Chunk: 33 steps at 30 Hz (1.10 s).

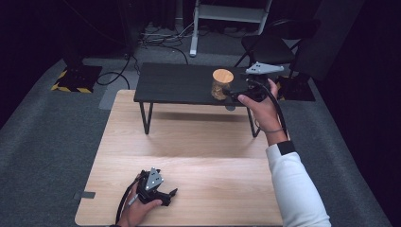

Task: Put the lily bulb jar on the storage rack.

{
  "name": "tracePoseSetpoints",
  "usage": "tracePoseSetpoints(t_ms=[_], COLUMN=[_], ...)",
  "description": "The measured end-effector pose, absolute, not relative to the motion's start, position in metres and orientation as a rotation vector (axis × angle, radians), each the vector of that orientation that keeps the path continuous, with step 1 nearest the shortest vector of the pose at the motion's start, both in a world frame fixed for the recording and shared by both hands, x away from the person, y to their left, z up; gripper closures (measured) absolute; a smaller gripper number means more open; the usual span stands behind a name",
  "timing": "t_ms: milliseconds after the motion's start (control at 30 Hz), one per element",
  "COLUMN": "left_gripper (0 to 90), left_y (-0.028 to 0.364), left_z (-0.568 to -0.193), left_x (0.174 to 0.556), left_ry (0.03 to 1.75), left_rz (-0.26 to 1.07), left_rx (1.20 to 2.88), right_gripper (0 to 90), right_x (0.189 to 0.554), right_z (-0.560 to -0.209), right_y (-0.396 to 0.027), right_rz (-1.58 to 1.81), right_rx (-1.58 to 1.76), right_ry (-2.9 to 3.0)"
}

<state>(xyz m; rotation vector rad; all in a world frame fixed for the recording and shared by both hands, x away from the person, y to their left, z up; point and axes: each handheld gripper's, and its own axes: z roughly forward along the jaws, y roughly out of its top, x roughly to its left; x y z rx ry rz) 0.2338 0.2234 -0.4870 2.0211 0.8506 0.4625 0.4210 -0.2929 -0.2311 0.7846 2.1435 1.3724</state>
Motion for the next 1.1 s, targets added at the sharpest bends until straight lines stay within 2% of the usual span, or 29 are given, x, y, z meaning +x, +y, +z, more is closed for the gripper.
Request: tracePoseSetpoints(t_ms=[333, 833, 1100], left_gripper=[0.5, 0.5, 0.5], left_y=[0.223, 0.223, 0.223], left_z=[-0.487, -0.487, -0.487], left_x=[0.234, 0.234, 0.234], left_ry=[0.851, 0.851, 0.851], left_rz=[0.462, 0.462, 0.462], left_rx=[2.021, 2.021, 2.021], right_gripper=[5.6, 5.6, 5.6], right_x=[0.381, 0.319, 0.297], right_z=[-0.264, -0.338, -0.378], right_y=[-0.316, -0.35, -0.364], right_rz=[1.368, 1.339, 1.344], right_rx=[0.777, 0.8, 0.852], right_ry=[2.141, 2.121, 2.1])
